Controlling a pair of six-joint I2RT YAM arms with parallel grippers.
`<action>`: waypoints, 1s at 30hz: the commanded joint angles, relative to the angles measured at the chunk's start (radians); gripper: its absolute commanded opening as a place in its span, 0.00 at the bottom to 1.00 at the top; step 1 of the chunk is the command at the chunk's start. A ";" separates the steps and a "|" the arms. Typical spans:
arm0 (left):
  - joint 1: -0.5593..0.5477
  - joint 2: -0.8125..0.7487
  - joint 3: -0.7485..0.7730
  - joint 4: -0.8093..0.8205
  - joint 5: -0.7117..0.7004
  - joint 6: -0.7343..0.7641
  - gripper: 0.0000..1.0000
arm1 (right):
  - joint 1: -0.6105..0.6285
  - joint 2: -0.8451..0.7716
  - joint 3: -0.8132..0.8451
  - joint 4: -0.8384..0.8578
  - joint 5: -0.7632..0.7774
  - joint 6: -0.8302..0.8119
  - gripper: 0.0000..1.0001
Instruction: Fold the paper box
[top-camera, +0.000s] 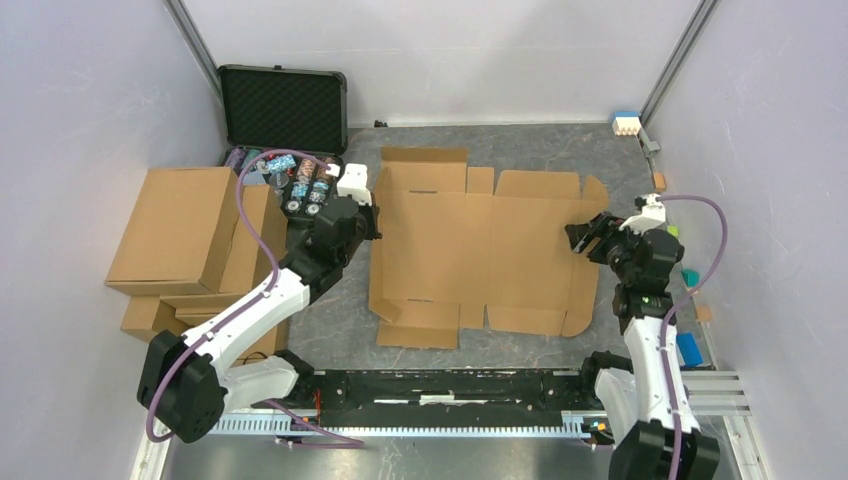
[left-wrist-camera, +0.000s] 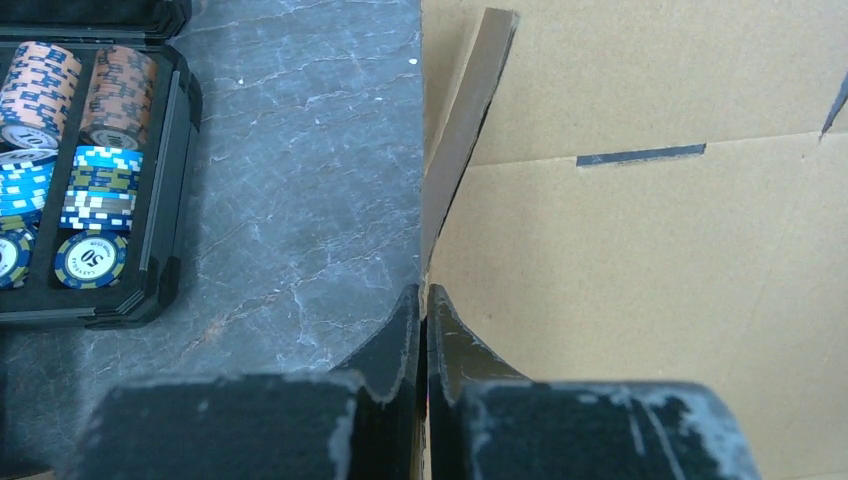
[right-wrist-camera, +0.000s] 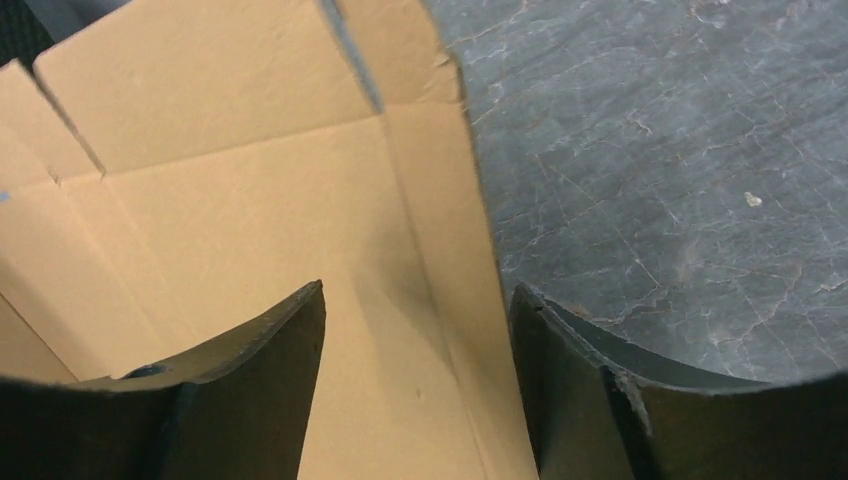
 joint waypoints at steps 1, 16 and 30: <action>0.003 -0.044 -0.046 0.177 -0.023 -0.010 0.02 | 0.099 -0.115 -0.032 -0.066 0.148 -0.102 0.74; 0.003 -0.136 -0.169 0.285 -0.049 0.008 0.02 | 0.151 -0.265 0.258 -0.470 0.503 -0.042 0.98; 0.000 -0.228 -0.291 0.461 -0.061 0.044 0.02 | 0.250 -0.235 0.035 -0.373 0.065 0.171 0.98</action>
